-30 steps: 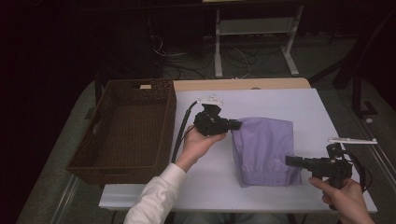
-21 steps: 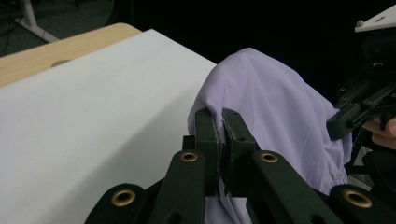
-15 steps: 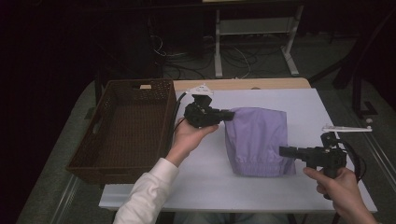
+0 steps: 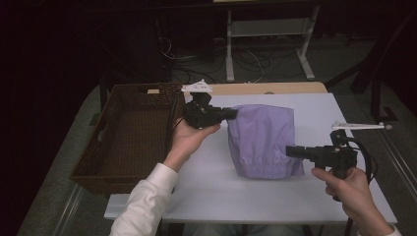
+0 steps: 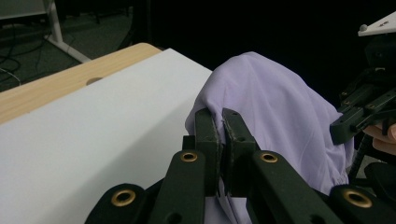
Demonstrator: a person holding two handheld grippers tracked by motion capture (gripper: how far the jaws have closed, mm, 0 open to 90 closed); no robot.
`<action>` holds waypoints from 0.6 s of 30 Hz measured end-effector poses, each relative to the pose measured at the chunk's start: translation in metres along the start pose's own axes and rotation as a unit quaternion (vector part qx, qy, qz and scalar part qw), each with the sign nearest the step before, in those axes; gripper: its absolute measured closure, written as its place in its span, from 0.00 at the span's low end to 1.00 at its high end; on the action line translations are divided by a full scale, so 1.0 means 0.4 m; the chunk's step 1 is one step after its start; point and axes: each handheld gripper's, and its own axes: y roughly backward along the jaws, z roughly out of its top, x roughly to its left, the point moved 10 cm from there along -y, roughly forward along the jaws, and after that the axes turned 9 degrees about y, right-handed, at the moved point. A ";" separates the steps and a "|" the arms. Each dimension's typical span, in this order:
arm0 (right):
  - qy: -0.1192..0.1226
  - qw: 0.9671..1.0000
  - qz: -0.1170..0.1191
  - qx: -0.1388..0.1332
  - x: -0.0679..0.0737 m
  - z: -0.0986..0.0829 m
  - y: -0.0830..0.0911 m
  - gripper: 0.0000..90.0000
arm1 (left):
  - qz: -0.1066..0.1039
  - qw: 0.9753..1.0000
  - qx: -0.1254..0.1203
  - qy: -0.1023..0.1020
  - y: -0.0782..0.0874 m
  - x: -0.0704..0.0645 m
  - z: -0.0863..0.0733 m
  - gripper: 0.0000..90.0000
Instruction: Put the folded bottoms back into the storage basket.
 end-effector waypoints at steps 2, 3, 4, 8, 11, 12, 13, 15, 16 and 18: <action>0.005 1.000 0.002 -0.001 0.007 0.010 -0.005 0.96 | 0.002 1.000 -0.005 -0.001 0.010 0.001 0.006 0.96; 0.007 1.000 0.003 -0.002 0.009 0.014 -0.008 0.96 | 0.002 1.000 -0.005 -0.001 0.010 0.001 0.006 0.96; 0.008 1.000 0.005 -0.002 0.012 0.020 -0.012 0.96 | 0.004 1.000 -0.010 -0.002 0.022 0.002 0.013 0.96; 0.012 1.000 0.008 -0.004 0.020 0.036 -0.024 0.96 | 0.009 1.000 -0.018 -0.006 0.046 0.004 0.028 0.96; 0.017 1.000 0.011 -0.007 0.030 0.051 -0.033 0.96 | 0.014 1.000 -0.024 -0.008 0.068 0.008 0.039 0.96; 0.019 1.000 0.012 -0.008 0.032 0.056 -0.037 0.96 | 0.015 1.000 -0.026 -0.007 0.075 0.010 0.043 0.96; 0.019 1.000 0.013 -0.009 0.036 0.062 -0.040 0.96 | 0.017 0.999 -0.028 -0.008 0.081 0.012 0.046 0.96; 0.024 1.000 0.014 -0.008 0.043 0.074 -0.048 0.96 | 0.020 0.999 -0.033 -0.007 0.094 0.015 0.053 0.96; 0.027 0.999 0.015 -0.008 0.047 0.080 -0.052 0.96 | 0.022 0.999 -0.035 -0.007 0.101 0.017 0.057 0.96; 0.033 0.999 0.017 -0.007 0.055 0.090 -0.060 0.96 | 0.024 0.999 -0.041 -0.007 0.114 0.020 0.063 0.96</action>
